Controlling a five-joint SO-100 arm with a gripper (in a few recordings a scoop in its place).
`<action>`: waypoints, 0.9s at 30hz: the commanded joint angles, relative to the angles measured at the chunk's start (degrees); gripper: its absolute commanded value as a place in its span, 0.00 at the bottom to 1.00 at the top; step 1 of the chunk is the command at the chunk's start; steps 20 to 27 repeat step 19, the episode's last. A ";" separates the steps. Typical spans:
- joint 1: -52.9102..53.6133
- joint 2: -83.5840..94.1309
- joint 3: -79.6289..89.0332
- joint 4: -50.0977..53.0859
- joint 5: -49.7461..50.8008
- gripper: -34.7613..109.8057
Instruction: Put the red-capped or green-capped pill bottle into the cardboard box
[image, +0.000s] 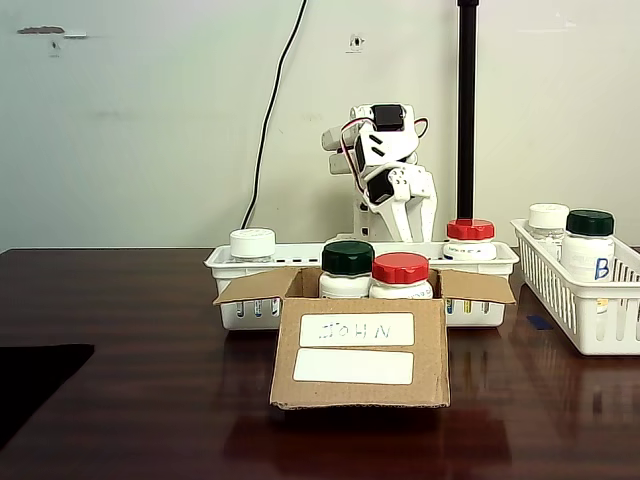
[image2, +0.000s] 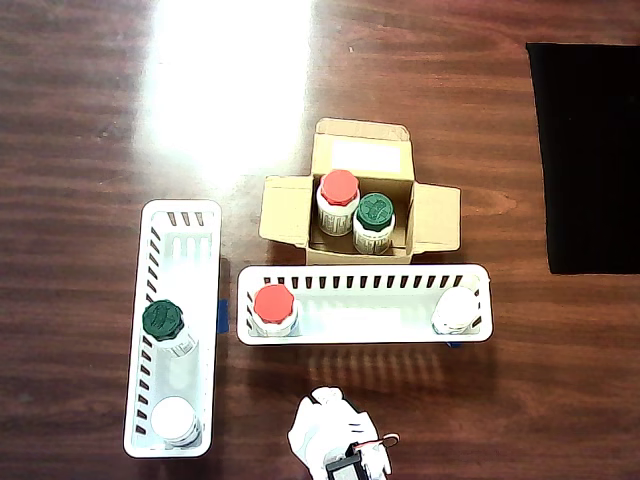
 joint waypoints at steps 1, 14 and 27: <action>-3.08 4.83 0.00 0.00 -3.34 0.25; -3.08 4.83 0.00 0.00 -10.11 0.25; -3.08 4.83 0.00 0.00 -11.43 0.25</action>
